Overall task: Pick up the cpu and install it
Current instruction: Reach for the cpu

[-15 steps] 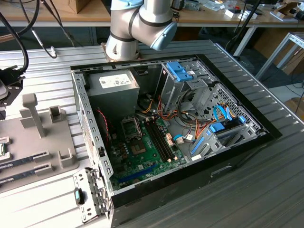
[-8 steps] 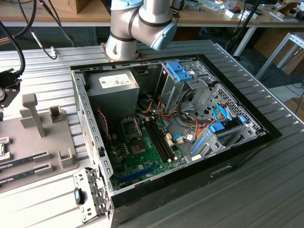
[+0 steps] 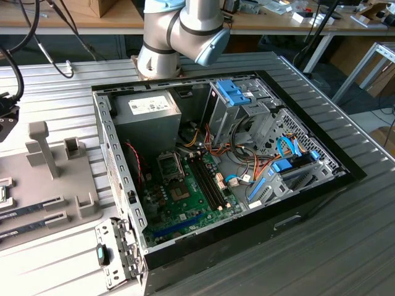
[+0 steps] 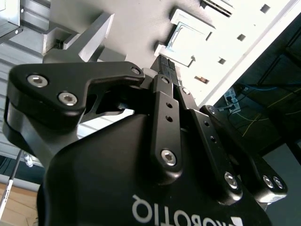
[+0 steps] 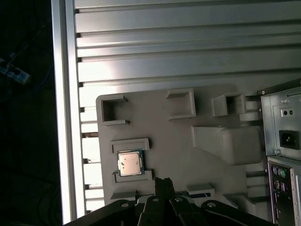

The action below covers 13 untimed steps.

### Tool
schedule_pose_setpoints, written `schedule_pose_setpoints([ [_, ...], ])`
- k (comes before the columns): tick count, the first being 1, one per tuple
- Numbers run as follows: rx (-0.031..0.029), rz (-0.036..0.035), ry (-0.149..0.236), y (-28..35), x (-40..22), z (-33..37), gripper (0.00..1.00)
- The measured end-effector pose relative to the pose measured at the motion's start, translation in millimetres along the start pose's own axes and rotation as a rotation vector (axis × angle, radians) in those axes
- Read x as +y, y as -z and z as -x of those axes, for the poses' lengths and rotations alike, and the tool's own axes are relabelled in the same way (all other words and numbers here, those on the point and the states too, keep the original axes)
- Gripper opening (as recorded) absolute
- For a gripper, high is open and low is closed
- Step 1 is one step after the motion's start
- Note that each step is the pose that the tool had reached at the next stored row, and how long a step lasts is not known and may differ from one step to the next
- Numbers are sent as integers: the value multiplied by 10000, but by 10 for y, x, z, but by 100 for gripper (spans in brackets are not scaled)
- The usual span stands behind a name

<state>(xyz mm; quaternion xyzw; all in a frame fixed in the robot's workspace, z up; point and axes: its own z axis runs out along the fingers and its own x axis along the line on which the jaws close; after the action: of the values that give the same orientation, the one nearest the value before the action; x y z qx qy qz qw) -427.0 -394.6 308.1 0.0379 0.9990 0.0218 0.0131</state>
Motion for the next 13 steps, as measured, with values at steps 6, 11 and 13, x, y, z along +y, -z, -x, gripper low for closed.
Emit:
schedule_pose_setpoints([
  [6, 1, 0, 0, -22, -2, -12, 11],
  [11, 0, 1, 0, -56, -4, -22, 11],
  [13, 1, -1, 0, -84, -6, -30, 11],
])
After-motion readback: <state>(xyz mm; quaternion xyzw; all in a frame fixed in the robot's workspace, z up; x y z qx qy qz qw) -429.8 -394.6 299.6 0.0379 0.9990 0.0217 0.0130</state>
